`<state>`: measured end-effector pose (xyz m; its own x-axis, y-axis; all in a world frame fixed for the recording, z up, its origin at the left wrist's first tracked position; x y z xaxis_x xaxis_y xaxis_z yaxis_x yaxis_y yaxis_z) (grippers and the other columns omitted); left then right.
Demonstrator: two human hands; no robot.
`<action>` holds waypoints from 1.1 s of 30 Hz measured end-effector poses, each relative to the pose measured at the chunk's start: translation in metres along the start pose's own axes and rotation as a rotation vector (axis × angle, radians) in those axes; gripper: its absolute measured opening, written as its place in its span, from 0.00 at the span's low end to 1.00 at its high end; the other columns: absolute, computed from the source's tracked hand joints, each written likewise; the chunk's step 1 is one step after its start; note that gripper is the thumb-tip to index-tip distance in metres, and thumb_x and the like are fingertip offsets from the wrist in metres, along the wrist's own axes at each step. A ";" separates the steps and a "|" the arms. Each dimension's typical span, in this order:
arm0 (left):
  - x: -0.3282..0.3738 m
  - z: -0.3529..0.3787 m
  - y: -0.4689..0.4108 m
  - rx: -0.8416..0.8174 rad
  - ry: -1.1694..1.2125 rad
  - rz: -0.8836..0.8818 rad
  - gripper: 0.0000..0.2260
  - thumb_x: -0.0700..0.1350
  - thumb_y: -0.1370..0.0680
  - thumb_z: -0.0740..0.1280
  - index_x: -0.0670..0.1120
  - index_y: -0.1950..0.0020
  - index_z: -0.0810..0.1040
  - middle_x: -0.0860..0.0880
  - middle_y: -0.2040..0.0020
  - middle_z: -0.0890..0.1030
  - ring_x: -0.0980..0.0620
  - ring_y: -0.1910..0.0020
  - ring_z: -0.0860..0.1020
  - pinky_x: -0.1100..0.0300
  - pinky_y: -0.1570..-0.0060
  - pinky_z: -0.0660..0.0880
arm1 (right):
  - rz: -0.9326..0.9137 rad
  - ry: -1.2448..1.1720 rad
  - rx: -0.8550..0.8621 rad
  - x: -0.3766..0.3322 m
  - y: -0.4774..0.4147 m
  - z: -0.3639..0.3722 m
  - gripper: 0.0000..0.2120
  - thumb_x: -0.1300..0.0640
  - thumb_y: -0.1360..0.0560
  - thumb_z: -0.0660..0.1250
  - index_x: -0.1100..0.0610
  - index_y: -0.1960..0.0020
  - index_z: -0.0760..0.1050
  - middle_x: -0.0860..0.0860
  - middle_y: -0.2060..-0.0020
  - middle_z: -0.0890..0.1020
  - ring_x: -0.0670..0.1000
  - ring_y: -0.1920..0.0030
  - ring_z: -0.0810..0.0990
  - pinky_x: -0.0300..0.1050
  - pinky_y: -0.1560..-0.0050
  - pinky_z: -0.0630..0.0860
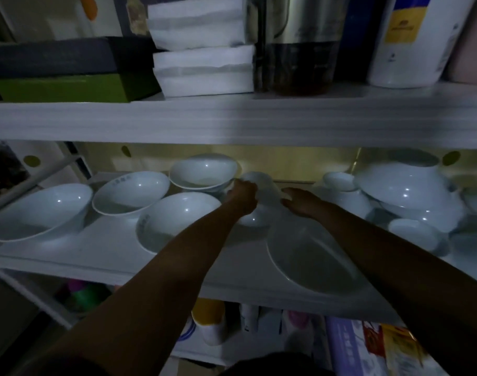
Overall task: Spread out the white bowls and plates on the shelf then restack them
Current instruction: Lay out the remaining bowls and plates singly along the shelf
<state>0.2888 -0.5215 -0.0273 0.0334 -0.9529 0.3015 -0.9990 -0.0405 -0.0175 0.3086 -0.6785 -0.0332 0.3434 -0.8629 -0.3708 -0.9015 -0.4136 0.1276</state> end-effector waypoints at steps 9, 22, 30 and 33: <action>0.011 -0.012 -0.018 0.110 0.256 0.021 0.05 0.39 0.23 0.64 0.44 0.53 0.68 0.36 0.44 0.78 0.41 0.43 0.76 0.54 0.48 0.71 | 0.185 -0.414 0.114 0.021 -0.012 -0.018 0.25 0.49 0.17 0.51 0.59 0.24 0.55 0.57 0.25 0.60 0.58 0.27 0.62 0.47 0.30 0.62; -0.007 -0.045 -0.001 -0.068 1.471 -0.452 0.15 0.42 0.18 0.49 0.39 0.38 0.70 0.39 0.44 0.77 0.33 0.40 0.73 0.35 0.44 0.70 | 0.442 -1.224 0.036 0.019 -0.015 -0.017 0.26 0.51 0.19 0.59 0.61 0.26 0.59 0.60 0.33 0.68 0.61 0.48 0.75 0.55 0.40 0.73; -0.009 -0.040 0.001 -0.156 1.606 -0.506 0.14 0.49 0.17 0.54 0.39 0.48 0.72 0.41 0.46 0.76 0.37 0.41 0.73 0.34 0.37 0.69 | 0.393 -1.185 0.040 0.009 0.004 -0.031 0.18 0.76 0.29 0.66 0.75 0.39 0.72 0.68 0.39 0.75 0.65 0.44 0.78 0.45 0.65 0.81; -0.012 -0.038 0.005 -0.130 1.604 -0.583 0.11 0.44 0.19 0.58 0.39 0.57 0.72 0.39 0.44 0.76 0.35 0.38 0.73 0.34 0.37 0.68 | 0.405 -1.161 0.071 0.012 0.007 -0.037 0.18 0.78 0.30 0.67 0.77 0.40 0.72 0.69 0.40 0.75 0.68 0.41 0.76 0.49 0.53 0.79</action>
<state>0.2820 -0.4987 0.0053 0.3878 0.4150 0.8230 -0.8642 -0.1469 0.4812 0.3162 -0.7029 -0.0026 -0.3694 -0.1405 -0.9186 -0.9132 -0.1284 0.3868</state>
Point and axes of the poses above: each hand's wrist, its own y-axis away from the middle knuckle, its own z-axis out of the palm, x = y × z, the point moved 5 cm from there along -y, towards the middle knuckle
